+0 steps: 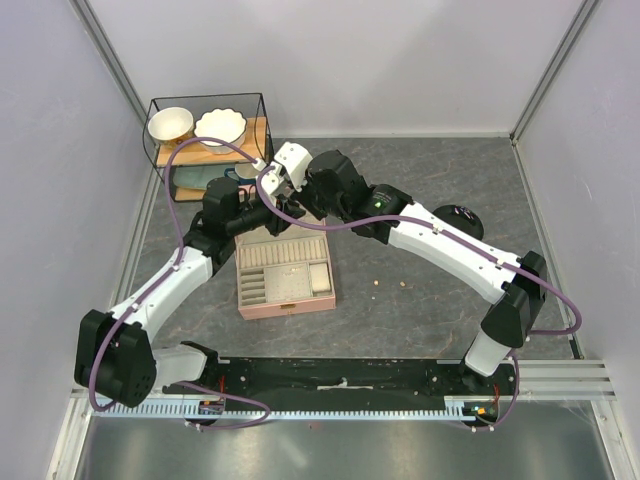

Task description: Organize the mixed jewelry

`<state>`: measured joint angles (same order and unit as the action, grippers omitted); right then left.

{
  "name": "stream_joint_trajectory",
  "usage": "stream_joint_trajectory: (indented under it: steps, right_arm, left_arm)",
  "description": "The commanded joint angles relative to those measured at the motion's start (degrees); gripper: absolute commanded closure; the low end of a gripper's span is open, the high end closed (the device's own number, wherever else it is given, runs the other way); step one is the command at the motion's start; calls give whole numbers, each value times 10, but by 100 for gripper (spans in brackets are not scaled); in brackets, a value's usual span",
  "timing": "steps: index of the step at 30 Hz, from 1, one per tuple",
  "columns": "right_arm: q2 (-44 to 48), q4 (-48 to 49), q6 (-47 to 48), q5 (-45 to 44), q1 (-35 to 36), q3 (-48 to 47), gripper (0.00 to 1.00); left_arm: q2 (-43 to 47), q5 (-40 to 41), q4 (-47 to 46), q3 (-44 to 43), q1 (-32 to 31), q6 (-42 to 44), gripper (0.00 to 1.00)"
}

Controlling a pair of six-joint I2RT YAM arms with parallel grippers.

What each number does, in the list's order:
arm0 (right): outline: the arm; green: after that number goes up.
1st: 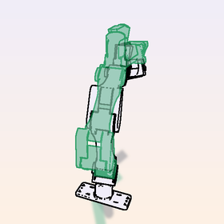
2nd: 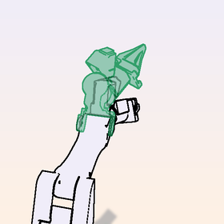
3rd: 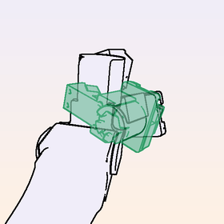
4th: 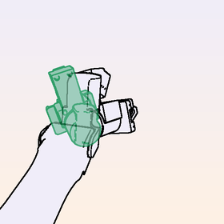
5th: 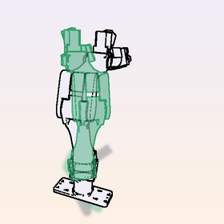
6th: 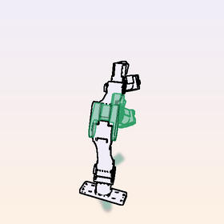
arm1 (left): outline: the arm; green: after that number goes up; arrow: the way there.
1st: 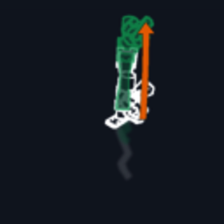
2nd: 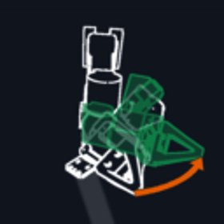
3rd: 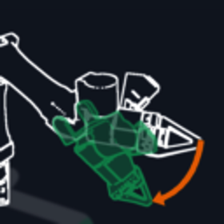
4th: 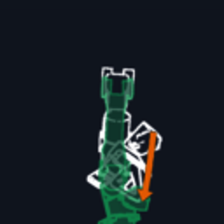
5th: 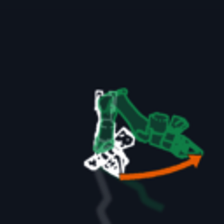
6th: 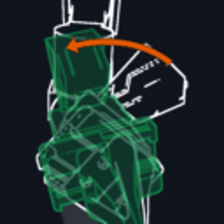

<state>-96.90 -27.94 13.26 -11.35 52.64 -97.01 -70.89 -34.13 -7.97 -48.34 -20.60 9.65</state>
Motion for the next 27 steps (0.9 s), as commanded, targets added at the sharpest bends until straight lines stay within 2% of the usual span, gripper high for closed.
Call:
stream_joint_trajectory:
  steps: [1, 19, 27]
  right_arm:
    - [21, 11, -10, 5, 0, -27, 100]
    - [22, 11, -13, 9, -1, -27, 100]
    - [23, 11, -12, 6, 0, -28, 100]
  left_arm:
    - [-5, -26, -35, 3, 1, -18, 67]
    - [-17, -24, -39, 2, 1, -19, 71]
    - [-23, -26, -40, 3, 1, -20, 82]
